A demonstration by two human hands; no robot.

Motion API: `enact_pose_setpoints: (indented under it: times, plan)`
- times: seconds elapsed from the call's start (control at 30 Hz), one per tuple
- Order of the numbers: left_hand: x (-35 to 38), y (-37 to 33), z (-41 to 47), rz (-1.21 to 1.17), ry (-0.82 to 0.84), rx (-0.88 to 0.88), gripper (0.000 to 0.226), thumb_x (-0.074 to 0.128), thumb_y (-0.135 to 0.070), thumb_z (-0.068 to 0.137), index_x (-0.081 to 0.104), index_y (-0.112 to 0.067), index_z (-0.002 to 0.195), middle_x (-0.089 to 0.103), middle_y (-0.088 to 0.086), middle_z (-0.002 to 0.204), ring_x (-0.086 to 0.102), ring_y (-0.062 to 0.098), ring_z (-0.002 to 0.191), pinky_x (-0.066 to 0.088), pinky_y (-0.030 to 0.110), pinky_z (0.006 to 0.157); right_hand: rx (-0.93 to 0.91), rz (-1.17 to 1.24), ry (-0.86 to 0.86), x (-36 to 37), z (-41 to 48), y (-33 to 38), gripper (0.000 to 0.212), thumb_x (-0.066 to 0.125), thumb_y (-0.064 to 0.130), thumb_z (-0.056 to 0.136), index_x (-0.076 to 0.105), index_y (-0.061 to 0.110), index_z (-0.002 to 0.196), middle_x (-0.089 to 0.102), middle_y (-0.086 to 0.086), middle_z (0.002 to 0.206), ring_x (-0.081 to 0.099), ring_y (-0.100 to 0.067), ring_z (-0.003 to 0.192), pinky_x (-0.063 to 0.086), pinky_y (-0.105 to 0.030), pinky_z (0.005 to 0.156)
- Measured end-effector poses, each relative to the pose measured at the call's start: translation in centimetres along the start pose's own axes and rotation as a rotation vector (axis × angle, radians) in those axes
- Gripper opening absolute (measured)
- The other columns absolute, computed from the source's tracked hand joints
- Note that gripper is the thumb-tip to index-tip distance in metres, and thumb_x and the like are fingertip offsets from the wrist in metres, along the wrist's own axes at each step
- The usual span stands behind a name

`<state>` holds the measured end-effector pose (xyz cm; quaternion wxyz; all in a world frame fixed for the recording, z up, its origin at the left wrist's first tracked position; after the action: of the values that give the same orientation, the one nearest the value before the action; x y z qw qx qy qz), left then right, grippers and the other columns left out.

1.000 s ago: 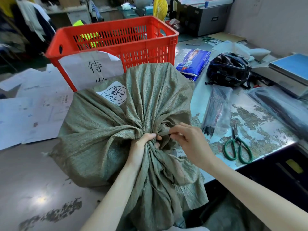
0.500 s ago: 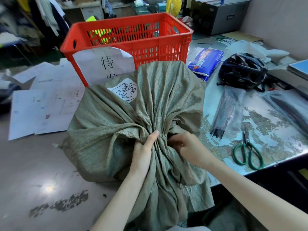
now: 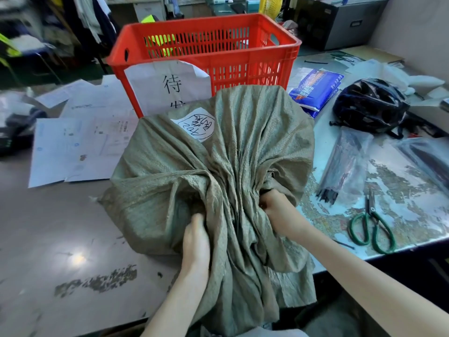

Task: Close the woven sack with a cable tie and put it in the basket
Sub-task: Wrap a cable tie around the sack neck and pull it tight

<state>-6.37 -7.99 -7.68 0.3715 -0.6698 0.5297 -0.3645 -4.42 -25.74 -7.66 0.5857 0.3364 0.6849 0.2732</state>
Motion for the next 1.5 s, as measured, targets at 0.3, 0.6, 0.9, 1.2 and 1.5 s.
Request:
enact_pose_setpoints:
  times: [0.3, 0.6, 0.9, 1.2, 1.5]
  plan:
    - [1.4, 0.1, 0.5, 0.243, 0.271, 0.021, 0.040, 0.041, 0.012, 0.092, 0.066, -0.002, 0.063, 0.061, -0.011, 0.040, 0.057, -0.006, 0.041, 0.047, 0.011, 0.056, -0.039, 0.110, 0.057, 0.4, -0.3, 0.0, 0.011, 0.044, -0.011, 0.077, 0.049, -0.020, 0.073, 0.060, -0.030, 0.072, 0.049, -0.021, 0.060, 0.035, -0.035, 0.054]
    - [-1.1, -1.2, 2.0, 0.494, 0.169, 0.237, 0.015, 0.065, -0.010, 0.087, 0.069, -0.019, 0.076, 0.075, 0.007, 0.083, 0.068, 0.018, 0.079, 0.056, 0.036, 0.081, -0.128, -0.030, 0.114, -1.2, -0.3, 0.5, 0.015, 0.053, -0.007, 0.081, 0.063, -0.001, 0.072, 0.070, -0.008, 0.072, 0.060, -0.025, 0.063, 0.051, -0.042, 0.062]
    - [-4.7, -5.3, -0.3, 0.604, -0.068, 0.670, 0.013, 0.062, -0.010, 0.087, 0.066, -0.017, 0.076, 0.070, -0.007, 0.068, 0.065, 0.005, 0.064, 0.044, 0.011, 0.055, -0.187, -0.089, 0.049, -5.4, -2.0, 0.1, 0.025, 0.066, 0.003, 0.083, 0.066, 0.024, 0.070, 0.061, 0.020, 0.051, 0.054, 0.004, 0.047, 0.038, -0.007, 0.051]
    - [-7.5, -8.1, -0.5, 0.351, -0.136, 0.787, 0.020, 0.056, -0.003, 0.091, 0.060, -0.018, 0.078, 0.072, -0.001, 0.077, 0.067, 0.013, 0.055, 0.053, 0.021, 0.054, -0.189, -0.020, -0.036, -7.8, -3.1, -1.7, 0.009, 0.073, 0.020, 0.078, 0.071, 0.028, 0.075, 0.070, 0.000, 0.060, 0.046, -0.018, 0.041, 0.040, -0.023, 0.045]
    - [-9.0, -9.6, 0.9, -0.009, -0.129, 0.714, 0.020, 0.050, -0.005, 0.095, 0.057, -0.015, 0.078, 0.070, -0.004, 0.060, 0.064, 0.011, 0.051, 0.055, 0.022, 0.056, -0.083, 0.196, -0.032, -9.9, -3.3, -2.5, 0.004, 0.072, 0.010, 0.077, 0.074, 0.014, 0.077, 0.067, -0.004, 0.055, 0.041, -0.010, 0.043, 0.032, -0.015, 0.041]
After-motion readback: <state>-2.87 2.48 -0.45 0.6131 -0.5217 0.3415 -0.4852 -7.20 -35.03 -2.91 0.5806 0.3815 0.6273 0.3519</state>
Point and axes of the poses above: each hand's wrist, its own z-axis towards the middle knuckle, its own x-axis out of the palm, y = z × x, the point moved 5 cm from there along z, towards the middle knuckle
